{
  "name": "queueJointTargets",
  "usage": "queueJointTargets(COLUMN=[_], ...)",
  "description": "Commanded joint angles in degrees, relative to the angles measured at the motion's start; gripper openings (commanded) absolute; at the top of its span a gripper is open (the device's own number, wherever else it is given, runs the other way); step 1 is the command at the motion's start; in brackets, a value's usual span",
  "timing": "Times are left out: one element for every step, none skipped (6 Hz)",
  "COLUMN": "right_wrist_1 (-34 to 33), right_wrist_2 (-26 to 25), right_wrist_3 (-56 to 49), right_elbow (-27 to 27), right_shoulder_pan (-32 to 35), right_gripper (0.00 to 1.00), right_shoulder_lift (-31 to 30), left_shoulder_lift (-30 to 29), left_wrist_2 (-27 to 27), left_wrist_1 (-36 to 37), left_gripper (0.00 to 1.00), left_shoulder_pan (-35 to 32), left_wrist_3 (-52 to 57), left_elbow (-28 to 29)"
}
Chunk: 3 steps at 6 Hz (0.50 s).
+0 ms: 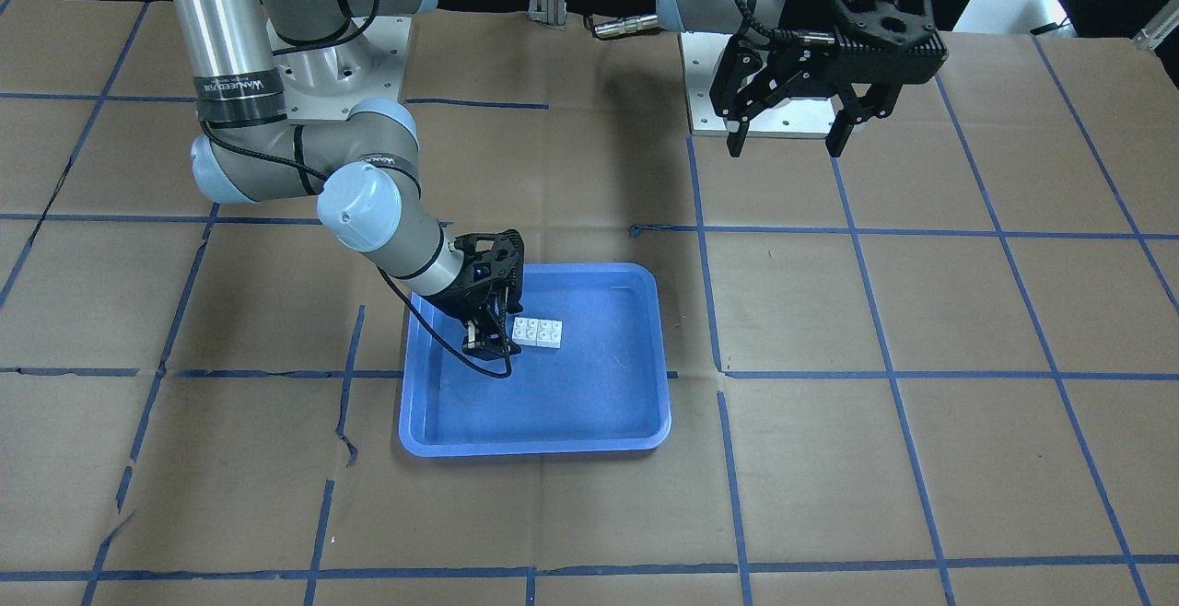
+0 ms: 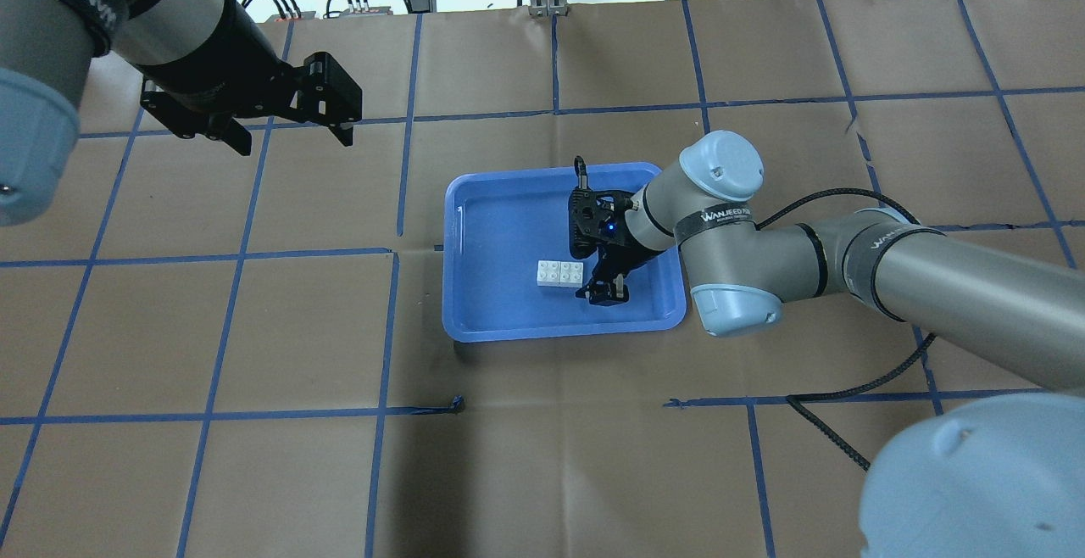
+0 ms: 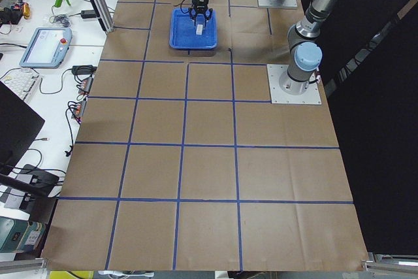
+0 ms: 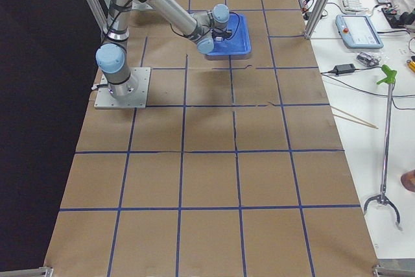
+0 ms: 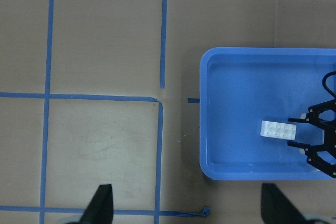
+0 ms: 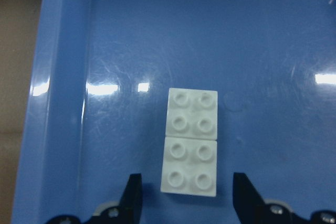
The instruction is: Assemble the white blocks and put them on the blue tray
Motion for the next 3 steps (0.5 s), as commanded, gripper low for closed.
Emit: queueJointTargets(right_wrist_1=[0.37,2.80,12.75], right_wrist_2=[-0.32,-4.50,-5.85], right_wrist_3=[3.82,5.59,9.44], right_elbow=[-0.26,-2.00,-4.37], right_shoulder_pan=[-0.17,-0.26,-0.35], right_gripper=[1.00,1.00,1.00], right_shoulder_lift=[-0.55,-3.34,-7.63], left_shoulder_lift=[0.00,0.00,0.00], left_wrist_2=[0.06,0.06,0.06], left_wrist_1=[0.00,0.00,0.00], left_gripper=[0.99,0.99,0.99], left_shoulder_pan=[-0.04,-0.04,-0.04], left_wrist_3=[0.00,0.00,0.00], left_elbow=[-0.03,-0.03,-0.03])
